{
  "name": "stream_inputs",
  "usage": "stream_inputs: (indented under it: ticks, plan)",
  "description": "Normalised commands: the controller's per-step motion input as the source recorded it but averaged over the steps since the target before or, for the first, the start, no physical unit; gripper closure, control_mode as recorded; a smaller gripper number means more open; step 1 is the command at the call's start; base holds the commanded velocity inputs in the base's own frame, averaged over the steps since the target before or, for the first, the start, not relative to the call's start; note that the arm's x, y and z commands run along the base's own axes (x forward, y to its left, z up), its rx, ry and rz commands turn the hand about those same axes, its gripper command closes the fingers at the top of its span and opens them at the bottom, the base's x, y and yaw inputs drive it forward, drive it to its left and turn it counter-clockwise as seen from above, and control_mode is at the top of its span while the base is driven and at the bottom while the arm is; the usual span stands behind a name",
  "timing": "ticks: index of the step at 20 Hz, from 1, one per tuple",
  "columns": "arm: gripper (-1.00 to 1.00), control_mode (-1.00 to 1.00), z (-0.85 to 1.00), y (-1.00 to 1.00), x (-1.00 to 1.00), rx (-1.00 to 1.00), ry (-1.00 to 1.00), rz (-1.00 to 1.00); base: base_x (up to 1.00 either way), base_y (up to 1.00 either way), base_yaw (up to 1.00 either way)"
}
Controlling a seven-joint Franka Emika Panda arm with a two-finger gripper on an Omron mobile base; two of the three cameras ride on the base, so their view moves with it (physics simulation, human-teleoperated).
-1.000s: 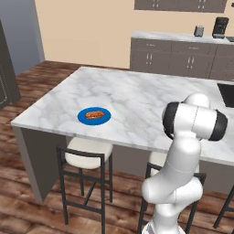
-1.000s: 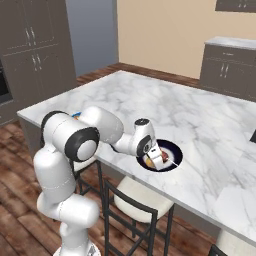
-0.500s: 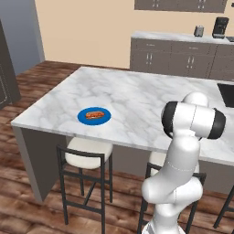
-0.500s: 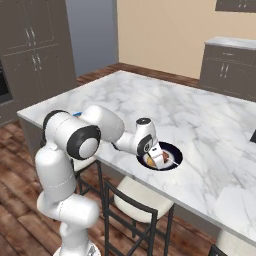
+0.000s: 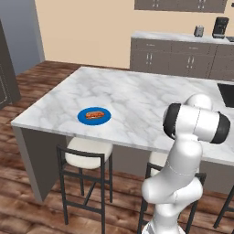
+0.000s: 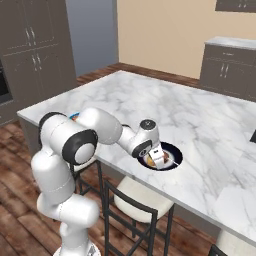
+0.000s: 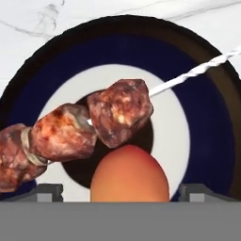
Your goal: Pick up the mango and apple from the fridge and place one fruit on each plate on the dining counter.
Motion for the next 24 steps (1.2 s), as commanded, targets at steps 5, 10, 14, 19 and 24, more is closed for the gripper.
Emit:
stream_inputs:
  ticks: [5, 10, 14, 19, 24]
  plan:
    - [-1.00, -1.00, 0.86, 0.00, -0.43, 0.06, -0.18, 0.08, 0.00, 0.00, 0.00]
    - [-1.00, -1.00, 0.90, 0.02, -0.86, 0.00, -0.06, 0.18, 0.00, 0.00, 0.00]
    - [-1.00, -1.00, 0.89, 0.14, -0.97, 0.00, 0.00, 0.18, 0.00, 0.00, 0.00]
    - [-1.00, -1.00, 0.49, 0.42, -0.94, 0.00, 0.00, 0.08, 0.00, 0.00, 0.00]
    - [-1.00, -1.00, 0.02, 0.79, -0.80, 0.00, -0.02, 0.01, 0.00, 0.00, 0.00]
